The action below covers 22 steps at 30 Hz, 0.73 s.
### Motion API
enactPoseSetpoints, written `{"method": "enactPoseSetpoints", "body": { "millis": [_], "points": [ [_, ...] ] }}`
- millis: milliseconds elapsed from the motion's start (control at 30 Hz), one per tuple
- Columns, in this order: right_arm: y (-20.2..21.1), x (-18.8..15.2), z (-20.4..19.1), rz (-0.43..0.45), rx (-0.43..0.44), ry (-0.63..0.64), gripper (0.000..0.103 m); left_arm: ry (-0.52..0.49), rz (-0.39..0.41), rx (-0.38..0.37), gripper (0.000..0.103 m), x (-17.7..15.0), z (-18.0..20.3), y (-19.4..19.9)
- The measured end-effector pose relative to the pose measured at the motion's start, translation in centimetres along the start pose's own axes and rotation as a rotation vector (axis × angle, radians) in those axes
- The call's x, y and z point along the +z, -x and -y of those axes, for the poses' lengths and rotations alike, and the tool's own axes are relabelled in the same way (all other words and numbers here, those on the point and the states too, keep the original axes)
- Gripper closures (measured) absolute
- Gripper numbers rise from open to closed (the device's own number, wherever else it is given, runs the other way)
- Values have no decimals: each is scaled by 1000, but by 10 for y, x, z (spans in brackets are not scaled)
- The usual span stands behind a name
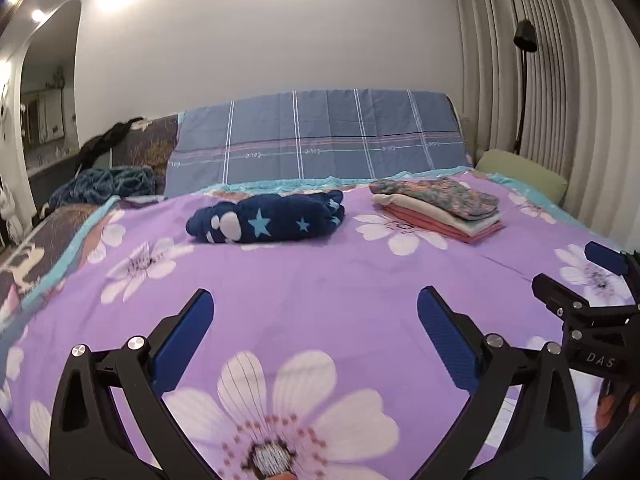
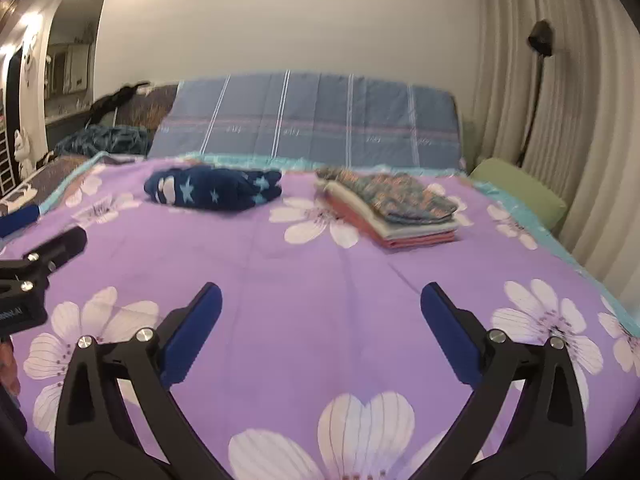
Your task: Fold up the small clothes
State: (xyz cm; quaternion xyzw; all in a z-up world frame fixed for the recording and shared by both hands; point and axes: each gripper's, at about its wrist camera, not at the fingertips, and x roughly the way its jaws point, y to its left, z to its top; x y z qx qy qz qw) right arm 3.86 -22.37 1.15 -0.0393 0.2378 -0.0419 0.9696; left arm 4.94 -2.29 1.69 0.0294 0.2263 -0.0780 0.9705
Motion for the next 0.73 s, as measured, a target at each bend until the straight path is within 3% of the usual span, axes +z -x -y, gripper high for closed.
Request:
{"method": "enactPoseSetpoints", "body": {
  "millis": [267, 733],
  "points": [
    [43, -7, -1, 27, -19, -27, 2, 64, 16, 9, 1, -22, -7, 31],
    [56, -15, -11, 5, -13, -50, 2, -11, -6, 96, 1, -28, -4, 48]
  ]
}}
